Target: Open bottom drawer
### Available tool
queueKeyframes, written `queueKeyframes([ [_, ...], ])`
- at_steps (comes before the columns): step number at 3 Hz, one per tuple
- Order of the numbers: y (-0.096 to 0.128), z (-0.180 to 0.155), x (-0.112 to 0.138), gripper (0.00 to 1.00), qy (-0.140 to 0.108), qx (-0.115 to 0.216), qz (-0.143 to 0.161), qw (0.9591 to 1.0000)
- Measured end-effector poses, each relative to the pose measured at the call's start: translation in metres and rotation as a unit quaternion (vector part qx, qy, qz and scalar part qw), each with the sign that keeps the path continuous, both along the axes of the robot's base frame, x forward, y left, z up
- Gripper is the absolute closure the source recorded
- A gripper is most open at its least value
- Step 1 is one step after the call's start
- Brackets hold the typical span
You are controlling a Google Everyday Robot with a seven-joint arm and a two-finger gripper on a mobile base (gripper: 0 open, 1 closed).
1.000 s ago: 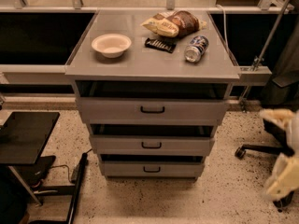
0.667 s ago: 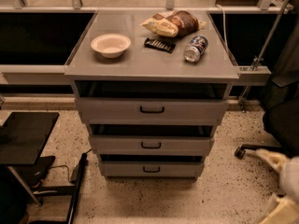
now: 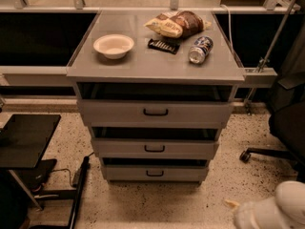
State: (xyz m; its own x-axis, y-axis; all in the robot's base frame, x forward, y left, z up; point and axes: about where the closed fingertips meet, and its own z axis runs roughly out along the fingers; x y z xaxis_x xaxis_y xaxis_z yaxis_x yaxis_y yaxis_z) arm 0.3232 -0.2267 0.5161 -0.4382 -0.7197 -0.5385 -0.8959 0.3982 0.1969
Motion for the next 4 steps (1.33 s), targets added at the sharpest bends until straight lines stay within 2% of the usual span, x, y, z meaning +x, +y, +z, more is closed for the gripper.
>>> queueKeyframes([
  [1,0.034,-0.058,0.031,0.0,0.037,-0.012,0.028,0.9989],
  [2,0.048,-0.062,0.033,0.0,0.044,-0.008,0.044,0.998],
  [3,0.048,-0.071,0.034,0.0,0.028,0.011,0.026,0.9992],
  [4,0.073,-0.09,0.047,0.0,-0.025,0.058,-0.001,0.998],
])
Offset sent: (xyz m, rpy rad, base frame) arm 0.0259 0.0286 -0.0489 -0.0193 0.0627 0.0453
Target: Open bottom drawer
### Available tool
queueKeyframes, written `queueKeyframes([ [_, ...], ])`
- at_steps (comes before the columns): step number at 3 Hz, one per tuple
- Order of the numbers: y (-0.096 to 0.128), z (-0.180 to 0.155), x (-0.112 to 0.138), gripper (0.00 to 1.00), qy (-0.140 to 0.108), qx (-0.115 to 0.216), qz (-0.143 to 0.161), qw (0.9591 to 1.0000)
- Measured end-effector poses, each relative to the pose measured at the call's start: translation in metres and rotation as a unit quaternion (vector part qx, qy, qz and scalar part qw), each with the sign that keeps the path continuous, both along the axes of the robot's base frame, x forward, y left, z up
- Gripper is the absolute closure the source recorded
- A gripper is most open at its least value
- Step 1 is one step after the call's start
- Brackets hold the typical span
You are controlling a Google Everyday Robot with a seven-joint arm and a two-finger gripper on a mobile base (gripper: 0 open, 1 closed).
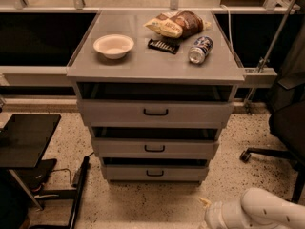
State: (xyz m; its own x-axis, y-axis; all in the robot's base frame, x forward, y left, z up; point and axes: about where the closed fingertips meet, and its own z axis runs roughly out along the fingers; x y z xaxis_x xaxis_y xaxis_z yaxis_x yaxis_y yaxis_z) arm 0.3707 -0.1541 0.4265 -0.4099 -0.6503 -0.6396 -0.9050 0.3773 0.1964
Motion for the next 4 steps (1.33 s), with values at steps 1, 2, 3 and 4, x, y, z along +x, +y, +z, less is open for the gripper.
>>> queueKeyframes([
  [1,0.068,0.007,0.026,0.0,-0.061,0.038,-0.01,0.9974],
  [2,0.13,0.038,0.076,0.0,-0.11,0.049,-0.031,0.9922],
  [3,0.132,0.037,0.094,0.0,-0.133,0.037,-0.048,0.9893],
  [4,0.129,0.029,0.098,0.0,-0.143,0.019,-0.056,0.988],
])
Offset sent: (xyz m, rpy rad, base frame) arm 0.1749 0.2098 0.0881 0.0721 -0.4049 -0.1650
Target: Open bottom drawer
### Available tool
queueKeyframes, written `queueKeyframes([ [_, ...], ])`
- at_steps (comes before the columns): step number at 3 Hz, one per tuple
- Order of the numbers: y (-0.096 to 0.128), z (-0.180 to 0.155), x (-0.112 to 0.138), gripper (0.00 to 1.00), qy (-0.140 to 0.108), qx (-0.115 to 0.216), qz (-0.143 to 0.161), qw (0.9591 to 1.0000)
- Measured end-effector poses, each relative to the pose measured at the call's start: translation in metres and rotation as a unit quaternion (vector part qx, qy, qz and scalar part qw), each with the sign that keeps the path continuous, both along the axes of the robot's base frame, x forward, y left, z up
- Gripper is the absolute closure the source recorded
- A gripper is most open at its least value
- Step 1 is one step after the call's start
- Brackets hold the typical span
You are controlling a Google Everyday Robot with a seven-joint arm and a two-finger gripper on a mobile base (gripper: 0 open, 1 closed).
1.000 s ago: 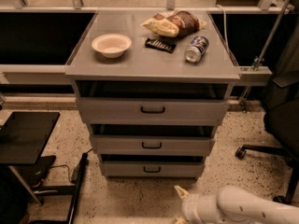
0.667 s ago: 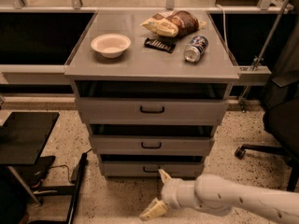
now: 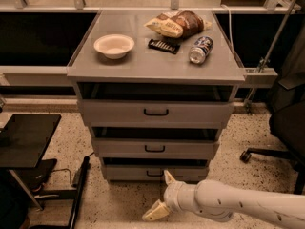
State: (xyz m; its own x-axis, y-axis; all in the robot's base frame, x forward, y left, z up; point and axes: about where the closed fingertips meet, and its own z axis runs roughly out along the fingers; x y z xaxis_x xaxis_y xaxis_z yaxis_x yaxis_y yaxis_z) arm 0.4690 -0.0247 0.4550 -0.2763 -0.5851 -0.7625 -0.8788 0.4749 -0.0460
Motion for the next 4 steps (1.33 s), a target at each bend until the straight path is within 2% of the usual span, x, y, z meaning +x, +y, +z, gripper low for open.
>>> queueKeyframes([
  [1,-0.024,-0.024,0.04,0.0,-0.045,-0.038,-0.043,0.9973],
  [2,-0.068,-0.039,0.094,0.0,-0.083,-0.052,-0.127,0.9871],
  [3,-0.076,-0.038,0.109,0.0,-0.094,-0.054,-0.145,0.9835],
  [4,-0.076,-0.038,0.109,0.0,-0.094,-0.054,-0.145,0.9835],
])
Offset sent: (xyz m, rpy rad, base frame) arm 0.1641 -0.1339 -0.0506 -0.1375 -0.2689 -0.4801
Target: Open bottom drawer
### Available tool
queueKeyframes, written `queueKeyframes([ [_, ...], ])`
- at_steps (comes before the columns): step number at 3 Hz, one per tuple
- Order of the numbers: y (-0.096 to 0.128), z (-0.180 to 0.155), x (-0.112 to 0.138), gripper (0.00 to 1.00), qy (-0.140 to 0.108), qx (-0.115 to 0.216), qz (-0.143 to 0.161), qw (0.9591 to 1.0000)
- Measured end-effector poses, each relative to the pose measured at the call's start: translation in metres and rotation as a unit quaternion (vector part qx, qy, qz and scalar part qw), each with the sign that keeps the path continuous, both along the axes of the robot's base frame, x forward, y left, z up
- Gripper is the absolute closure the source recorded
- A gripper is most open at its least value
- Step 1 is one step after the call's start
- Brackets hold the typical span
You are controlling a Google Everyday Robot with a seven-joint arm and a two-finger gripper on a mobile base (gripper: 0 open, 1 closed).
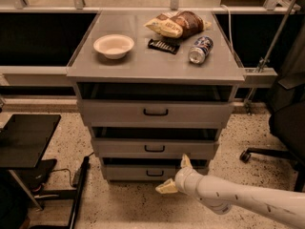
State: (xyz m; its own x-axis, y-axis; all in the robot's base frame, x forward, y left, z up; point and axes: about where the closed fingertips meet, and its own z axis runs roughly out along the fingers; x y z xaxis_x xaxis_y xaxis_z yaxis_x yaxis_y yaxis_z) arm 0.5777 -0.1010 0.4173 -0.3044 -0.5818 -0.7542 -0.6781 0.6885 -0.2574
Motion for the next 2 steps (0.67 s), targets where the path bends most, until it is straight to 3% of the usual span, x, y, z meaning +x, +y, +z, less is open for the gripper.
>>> queueKeyframes([
  [1,0.002,-0.029,-0.012,0.0,0.015,0.005,0.004,0.9999],
  [2,-0.002,-0.057,-0.017,0.0,0.002,0.019,-0.002,0.9998],
])
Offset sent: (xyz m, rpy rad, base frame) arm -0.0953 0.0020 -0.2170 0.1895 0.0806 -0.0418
